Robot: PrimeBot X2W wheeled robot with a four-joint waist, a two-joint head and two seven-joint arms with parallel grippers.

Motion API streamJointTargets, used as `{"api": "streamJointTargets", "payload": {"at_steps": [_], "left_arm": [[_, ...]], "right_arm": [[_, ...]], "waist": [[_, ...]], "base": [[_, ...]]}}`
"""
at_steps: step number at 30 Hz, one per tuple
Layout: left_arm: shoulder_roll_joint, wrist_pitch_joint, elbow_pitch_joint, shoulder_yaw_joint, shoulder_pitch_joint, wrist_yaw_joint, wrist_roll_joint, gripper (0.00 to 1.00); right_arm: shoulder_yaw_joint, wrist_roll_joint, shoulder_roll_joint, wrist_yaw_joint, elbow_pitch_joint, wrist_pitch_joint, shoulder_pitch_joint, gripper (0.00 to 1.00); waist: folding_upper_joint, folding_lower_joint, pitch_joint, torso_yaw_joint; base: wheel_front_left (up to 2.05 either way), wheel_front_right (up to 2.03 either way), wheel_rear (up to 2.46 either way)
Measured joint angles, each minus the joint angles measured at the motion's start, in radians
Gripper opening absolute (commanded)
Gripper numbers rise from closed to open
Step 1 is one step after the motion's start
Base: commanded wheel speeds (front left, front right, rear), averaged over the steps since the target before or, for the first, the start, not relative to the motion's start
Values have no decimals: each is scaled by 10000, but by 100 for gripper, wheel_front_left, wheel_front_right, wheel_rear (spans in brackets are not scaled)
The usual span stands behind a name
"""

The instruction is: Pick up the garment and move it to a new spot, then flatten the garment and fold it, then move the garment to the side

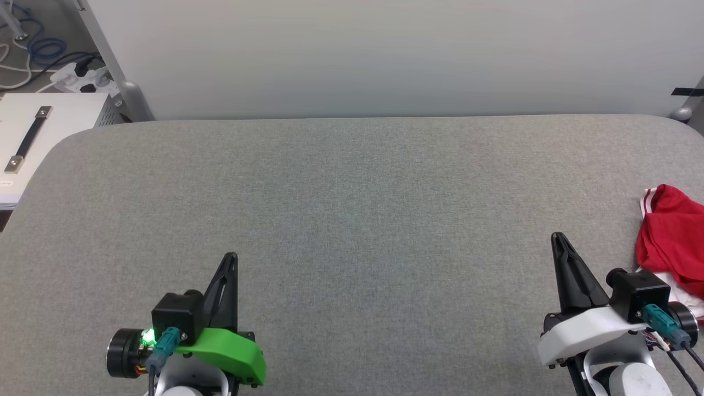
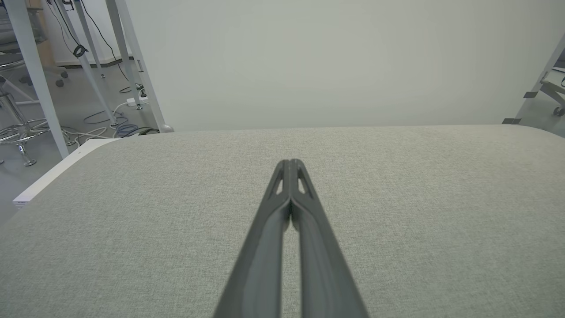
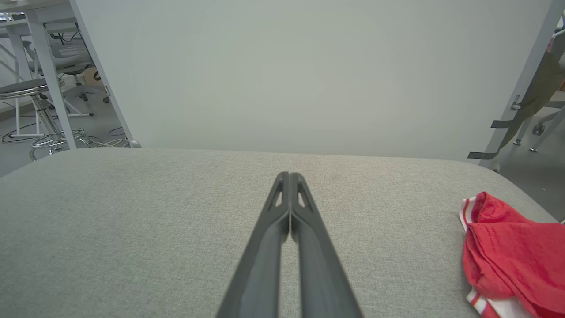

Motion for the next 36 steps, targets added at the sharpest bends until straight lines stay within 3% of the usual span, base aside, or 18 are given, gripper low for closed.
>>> {"api": "streamJointTargets", "payload": {"at_steps": [36], "left_arm": [[-19,746,-257,293,-8,347,464,0]], "right_arm": [[-15,-462,2,0,-146,715,56,0]], "waist": [[0,0,-82,-112]], "base": [[0,0,0]]}}
